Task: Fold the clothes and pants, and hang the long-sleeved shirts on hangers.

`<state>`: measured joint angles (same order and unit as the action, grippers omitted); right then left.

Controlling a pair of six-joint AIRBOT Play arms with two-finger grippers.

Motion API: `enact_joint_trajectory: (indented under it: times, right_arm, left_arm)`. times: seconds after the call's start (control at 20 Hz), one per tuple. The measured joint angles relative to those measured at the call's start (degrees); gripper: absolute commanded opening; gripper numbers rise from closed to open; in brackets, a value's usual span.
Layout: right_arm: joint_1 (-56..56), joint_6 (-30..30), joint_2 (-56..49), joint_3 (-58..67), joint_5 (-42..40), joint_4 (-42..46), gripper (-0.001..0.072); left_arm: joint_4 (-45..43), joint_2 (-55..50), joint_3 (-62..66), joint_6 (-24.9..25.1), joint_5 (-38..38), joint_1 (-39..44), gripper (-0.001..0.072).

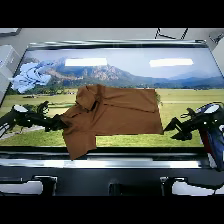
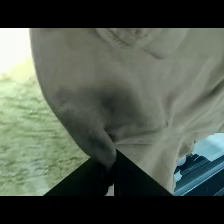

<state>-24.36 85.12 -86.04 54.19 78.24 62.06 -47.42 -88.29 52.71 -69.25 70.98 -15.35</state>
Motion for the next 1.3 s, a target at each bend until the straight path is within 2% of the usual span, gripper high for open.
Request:
enact_joint_trajectory:
  times: [0.05,0.1,0.15,0.2,0.25,0.4,0.55,0.7,0.8,0.9,1.0,1.3]
  right_arm:
    - [0.9,-0.5,-0.2,-0.7,-1.0,-1.6,0.0528]
    - [2.0,-0.8,-0.4,-1.2,-2.4,-3.2,0.0479]
    - [3.4,-1.2,-0.6,-1.5,-4.6,-4.9,0.034]
    - [4.7,-1.6,-0.7,-1.8,-6.8,-5.6,0.0143]
    - [6.1,-1.6,-0.9,-2.0,-9.1,-6.0,0.004]
    - [9.4,-2.4,-0.9,-0.4,-11.2,-6.3,0.0038]
    - [10.6,-3.7,1.7,6.9,-7.9,-6.9,0.0038]
    - [11.0,-5.6,8.0,22.3,-6.8,-6.8,0.0039]
    - [11.2,-7.0,13.5,35.1,-9.7,-5.8,0.0039]
    - [11.2,-7.7,19.6,46.3,-14.3,-2.6,0.0039]
    - [11.3,-7.3,25.8,53.3,-16.7,1.3,0.0039]
    - [11.3,-3.2,38.2,59.7,-17.5,8.7,0.0039]
  left_arm:
    - [0.1,0.3,0.0,-0.1,0.0,0.1,0.0025]
    - [0.3,0.7,0.0,-0.1,0.1,0.1,0.0025]
    - [0.5,1.1,0.0,-0.2,0.1,0.1,0.0025]
    - [0.6,1.5,0.0,-0.2,0.1,0.2,0.0025]
    - [0.6,1.9,0.0,-0.2,0.1,0.2,0.0025]
    - [0.8,3.1,1.0,-0.4,0.5,0.1,0.0024]
    - [0.8,7.0,7.5,-1.2,1.2,0.0,0.0024]
    - [0.9,13.7,24.6,-1.3,1.4,-0.4,0.0024]
    - [1.0,18.2,39.9,-1.3,0.3,-1.0,0.0025]
    - [1.0,22.7,53.6,-1.4,-2.1,-1.6,0.0025]
    - [0.7,28.2,61.1,-2.5,-5.0,-1.8,0.0025]
    - [-1.5,42.9,62.9,-5.2,-19.5,-2.0,0.0024]
